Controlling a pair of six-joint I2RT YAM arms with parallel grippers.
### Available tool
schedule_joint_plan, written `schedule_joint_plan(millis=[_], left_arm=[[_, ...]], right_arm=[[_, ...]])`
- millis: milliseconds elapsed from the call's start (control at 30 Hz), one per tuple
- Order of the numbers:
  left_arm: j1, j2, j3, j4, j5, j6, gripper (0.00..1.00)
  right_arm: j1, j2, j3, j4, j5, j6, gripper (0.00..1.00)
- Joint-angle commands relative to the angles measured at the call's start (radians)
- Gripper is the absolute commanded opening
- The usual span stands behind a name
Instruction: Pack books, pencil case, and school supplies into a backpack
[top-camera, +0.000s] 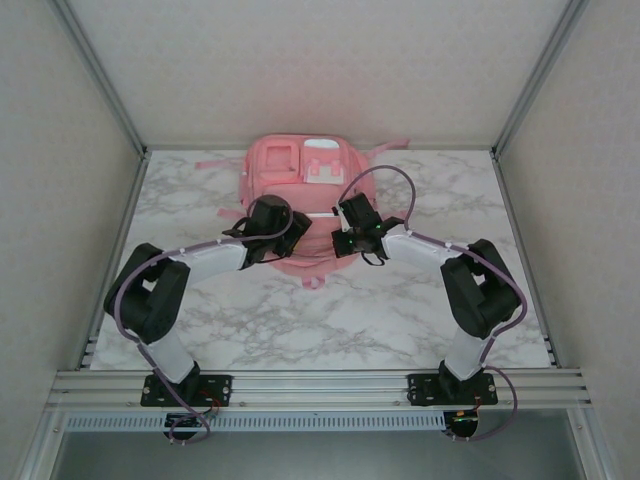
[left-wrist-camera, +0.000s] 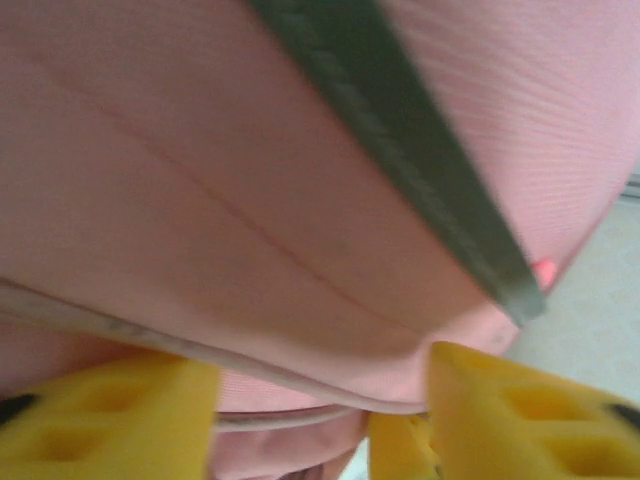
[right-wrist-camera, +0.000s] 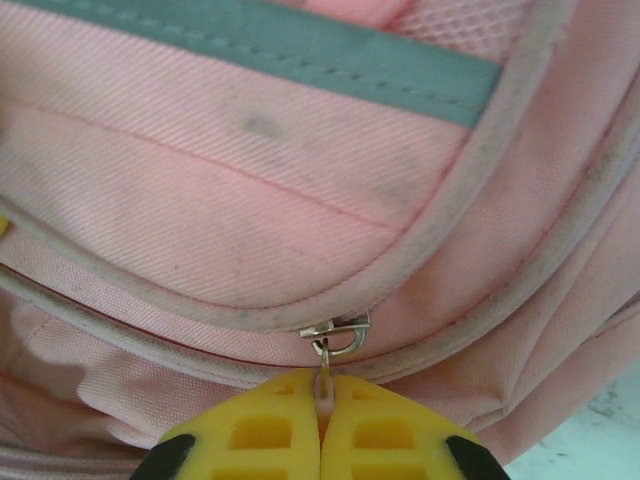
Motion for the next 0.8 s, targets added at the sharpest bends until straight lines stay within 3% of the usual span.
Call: schedule_joint_plan(millis=[0,100,133,433,767], left_arm=[[-0.010,0.028,0.016,0.036,-0.026,0.010,0.27],[-0.010,0.022,0.016,0.007,-0.030,0.041,0.03],[-0.010,0.018,0.012,-0.001,-0.031,0.048,0.00],[-0.002,-0.028,-0.072,-0.040,-0.039,0.061,0.00],[0.005,-0.076,-0.099,-0.046,-0.035,0.071,0.00]], right_arm=[[0.011,-0.046,-0.008,-0.065,-0.003,-0.159,0.00],[-0.008,-0.037,0.005,-0.091,0.042,-0.297,0.00],[-0.019,-0.027,0.017,-0.100,0.062,-0.344,0.00],[-0.181,0.118,0.250,-0.159,0.081,-0.538,0.00],[-0.193,0.316,0.521,-0.252,0.080,-0.611,0.00]])
